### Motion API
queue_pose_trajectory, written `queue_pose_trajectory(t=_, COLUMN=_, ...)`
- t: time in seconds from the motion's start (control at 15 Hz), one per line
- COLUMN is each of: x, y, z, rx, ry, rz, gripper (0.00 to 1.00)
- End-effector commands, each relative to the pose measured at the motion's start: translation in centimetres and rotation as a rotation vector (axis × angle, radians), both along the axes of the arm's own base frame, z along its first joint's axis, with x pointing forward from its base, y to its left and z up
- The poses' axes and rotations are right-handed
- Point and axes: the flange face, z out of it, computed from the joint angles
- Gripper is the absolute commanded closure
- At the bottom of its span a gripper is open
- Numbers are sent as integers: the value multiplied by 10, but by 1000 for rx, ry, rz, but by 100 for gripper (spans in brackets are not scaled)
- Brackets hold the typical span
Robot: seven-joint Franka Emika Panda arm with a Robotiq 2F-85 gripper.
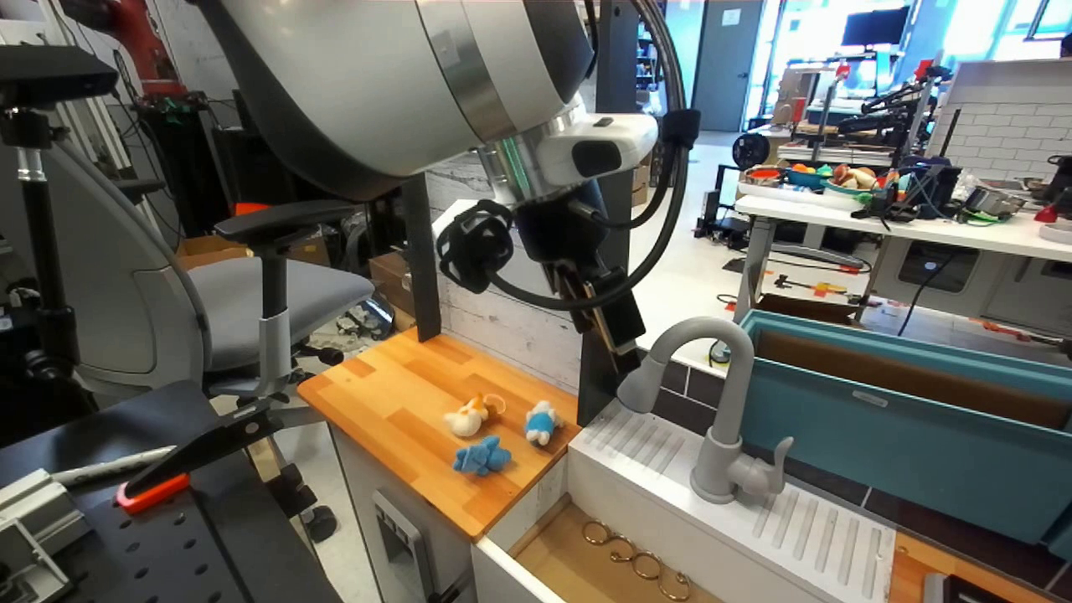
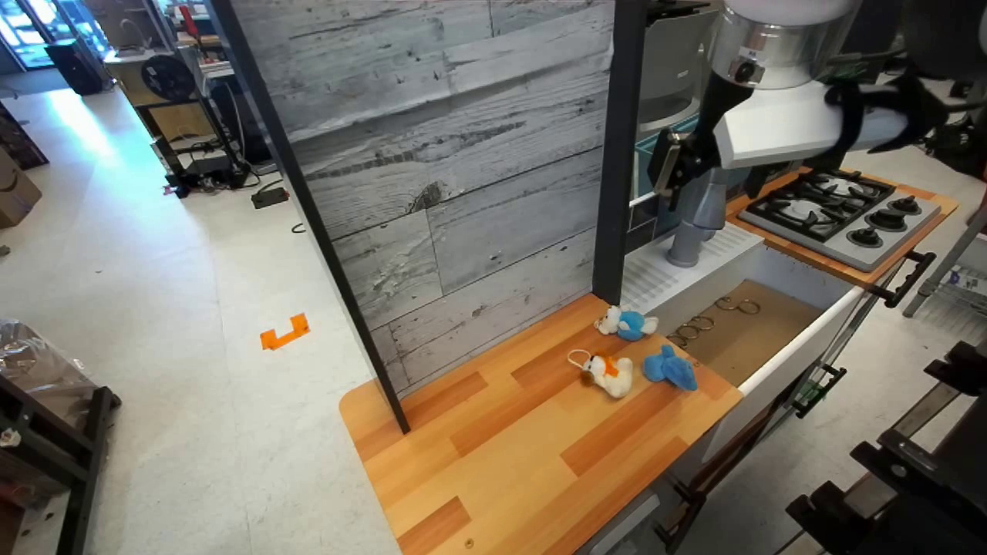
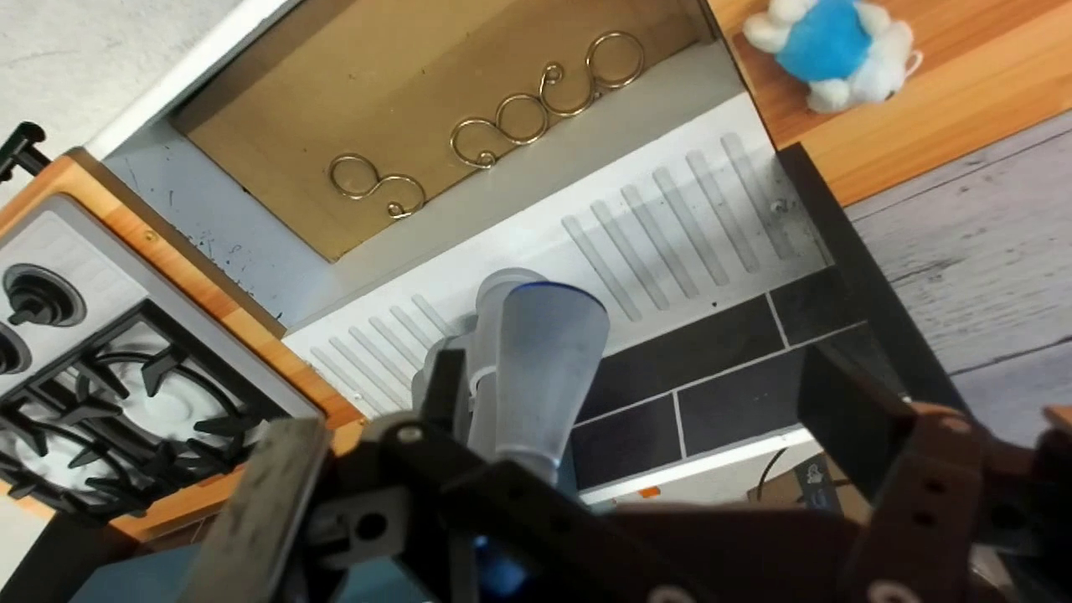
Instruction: Turn the tap faucet to the right
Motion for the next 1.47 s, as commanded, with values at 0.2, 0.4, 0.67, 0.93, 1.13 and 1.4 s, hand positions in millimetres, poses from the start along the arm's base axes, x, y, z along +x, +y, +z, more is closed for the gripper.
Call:
queue_pose_trajectory(t=0.2, x=18, y=-14, z=-8, rx=-74, ry=-71, rz=-101, gripper=0)
queue_pose_trajectory(t=0.4, x=17, y=-18, z=-18, rx=-104, ry=-73, rz=-118, gripper=0)
queue_pose_trajectory(t=0.67, x=16, y=-15, z=-34, rx=-133, ry=-64, rz=-99, gripper=0)
queue_pose_trajectory(t=0.93, x=18, y=-17, z=-42, rx=-158, ry=-68, rz=-103, gripper=0)
queue_pose_trajectory(t=1.13, x=16, y=-18, z=-46, rx=-178, ry=-68, rz=-97, gripper=0)
queue_pose_trajectory(t=1.4, x=10, y=-20, z=-49, rx=-208, ry=-56, rz=-77, gripper=0)
